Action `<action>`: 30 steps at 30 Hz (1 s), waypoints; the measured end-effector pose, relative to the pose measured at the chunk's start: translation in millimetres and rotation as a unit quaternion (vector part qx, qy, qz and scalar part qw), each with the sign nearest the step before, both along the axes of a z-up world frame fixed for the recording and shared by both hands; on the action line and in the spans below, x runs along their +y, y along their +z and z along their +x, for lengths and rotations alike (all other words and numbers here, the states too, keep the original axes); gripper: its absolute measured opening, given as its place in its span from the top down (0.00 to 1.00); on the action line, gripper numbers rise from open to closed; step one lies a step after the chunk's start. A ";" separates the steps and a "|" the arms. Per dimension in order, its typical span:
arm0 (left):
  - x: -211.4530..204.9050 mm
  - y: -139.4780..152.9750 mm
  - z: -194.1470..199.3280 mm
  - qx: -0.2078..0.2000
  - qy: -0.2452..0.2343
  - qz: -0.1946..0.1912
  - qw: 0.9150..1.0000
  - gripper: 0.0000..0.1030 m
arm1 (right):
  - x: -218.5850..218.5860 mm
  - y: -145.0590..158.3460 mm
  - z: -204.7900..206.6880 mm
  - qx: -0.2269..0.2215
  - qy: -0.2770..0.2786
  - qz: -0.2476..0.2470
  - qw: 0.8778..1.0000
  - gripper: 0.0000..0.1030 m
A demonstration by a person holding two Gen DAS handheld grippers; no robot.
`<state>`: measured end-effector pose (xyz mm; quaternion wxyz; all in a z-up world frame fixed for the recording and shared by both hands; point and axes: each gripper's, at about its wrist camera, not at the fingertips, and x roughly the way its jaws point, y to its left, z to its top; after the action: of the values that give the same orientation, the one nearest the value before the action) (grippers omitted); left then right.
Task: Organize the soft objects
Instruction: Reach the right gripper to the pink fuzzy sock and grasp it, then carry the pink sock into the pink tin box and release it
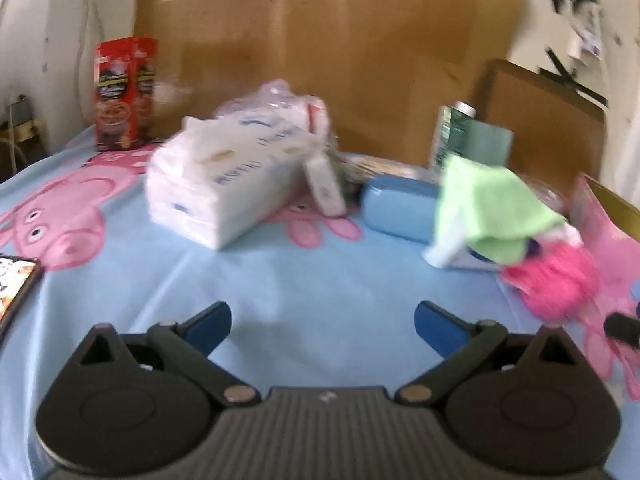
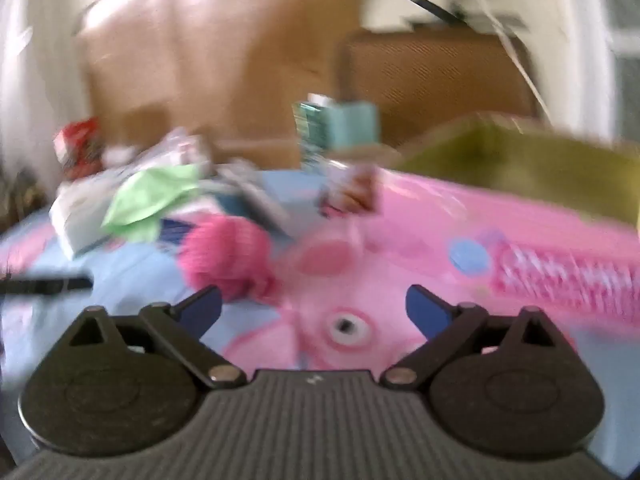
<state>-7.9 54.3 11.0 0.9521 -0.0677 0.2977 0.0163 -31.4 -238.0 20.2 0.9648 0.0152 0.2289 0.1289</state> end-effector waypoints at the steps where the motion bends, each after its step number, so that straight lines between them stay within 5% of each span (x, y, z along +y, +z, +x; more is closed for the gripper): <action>1: 2.0 -1.4 3.8 0.006 -0.001 -0.002 1.000 0.04 | 9.8 2.3 -0.3 -0.012 0.017 -0.018 1.000 0.06; 7: -2.1 -6.5 7.2 0.009 -0.035 -0.001 0.999 0.04 | 47.9 7.6 32.7 -0.005 0.071 -0.059 0.996 0.14; 10: 0.5 -7.1 3.4 0.005 -0.041 -0.015 0.999 0.02 | 55.3 -0.8 54.2 0.041 0.073 -0.060 0.995 0.41; 13: 1.5 -7.2 3.1 0.005 -0.044 -0.019 0.999 0.01 | 54.0 -4.6 49.0 0.057 0.077 -0.036 0.995 0.46; 20: -2.5 -7.7 3.4 0.011 -0.067 -0.005 0.998 0.00 | 59.5 -9.9 -28.3 0.021 0.133 -0.081 0.988 0.46; 25: -11.5 -6.4 1.0 0.022 -0.089 0.006 0.996 0.00 | 49.9 -10.6 -49.8 0.032 0.128 -0.058 0.990 0.42; 30: -21.5 5.6 -12.1 0.046 -0.171 -0.081 0.981 0.00 | 53.9 -10.1 -50.3 0.032 0.128 -0.057 0.990 0.31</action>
<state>-20.1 32.7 16.6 0.9176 -0.0921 0.3483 -0.1678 -81.7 -184.2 10.1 0.9316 -0.0651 0.2672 0.2376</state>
